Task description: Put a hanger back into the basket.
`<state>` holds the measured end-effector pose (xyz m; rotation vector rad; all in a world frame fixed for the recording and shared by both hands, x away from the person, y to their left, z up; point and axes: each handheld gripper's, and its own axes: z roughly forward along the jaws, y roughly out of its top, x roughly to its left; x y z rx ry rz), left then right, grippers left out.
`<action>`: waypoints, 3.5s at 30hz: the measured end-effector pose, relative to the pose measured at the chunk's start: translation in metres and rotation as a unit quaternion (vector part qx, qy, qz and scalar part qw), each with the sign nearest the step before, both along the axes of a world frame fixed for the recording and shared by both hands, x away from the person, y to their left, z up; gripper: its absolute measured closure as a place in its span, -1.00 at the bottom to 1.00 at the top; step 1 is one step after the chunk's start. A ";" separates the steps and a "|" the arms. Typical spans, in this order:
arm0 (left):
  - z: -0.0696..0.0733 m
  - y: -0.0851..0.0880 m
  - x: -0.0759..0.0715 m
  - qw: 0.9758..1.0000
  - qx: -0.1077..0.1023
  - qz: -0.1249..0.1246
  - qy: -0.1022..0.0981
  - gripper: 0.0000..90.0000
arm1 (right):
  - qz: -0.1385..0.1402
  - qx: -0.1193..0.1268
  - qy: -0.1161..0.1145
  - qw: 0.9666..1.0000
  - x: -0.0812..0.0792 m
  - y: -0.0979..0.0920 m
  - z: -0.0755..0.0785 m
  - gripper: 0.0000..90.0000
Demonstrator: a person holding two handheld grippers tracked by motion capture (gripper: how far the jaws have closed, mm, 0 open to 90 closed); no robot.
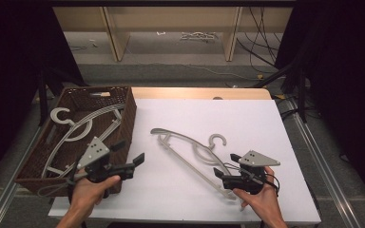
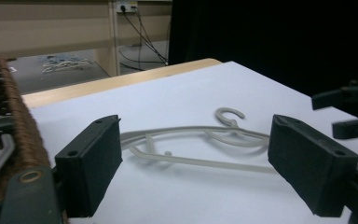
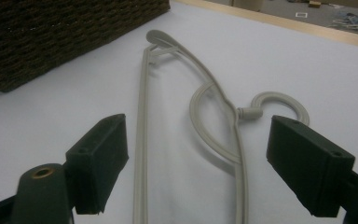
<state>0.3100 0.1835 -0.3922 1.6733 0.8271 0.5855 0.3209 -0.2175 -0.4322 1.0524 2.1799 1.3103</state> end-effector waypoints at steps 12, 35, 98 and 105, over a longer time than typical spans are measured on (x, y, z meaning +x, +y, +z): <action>-0.035 -0.013 -0.013 1.000 0.004 -0.011 -0.015 -0.62 | 0.005 -0.009 0.004 1.000 0.003 0.001 -0.003 -0.52; -0.045 -0.016 -0.013 0.999 0.028 -0.018 -0.014 -0.62 | 0.005 -0.116 0.104 0.988 0.050 0.005 -0.023 -0.30; -0.049 -0.019 -0.010 0.999 0.026 -0.030 -0.002 -0.60 | 0.067 -0.255 0.178 0.948 0.090 0.018 -0.025 0.82; -0.049 -0.018 -0.009 0.999 0.028 -0.029 -0.007 -0.59 | 0.088 -0.278 0.130 0.947 0.084 0.026 -0.012 0.82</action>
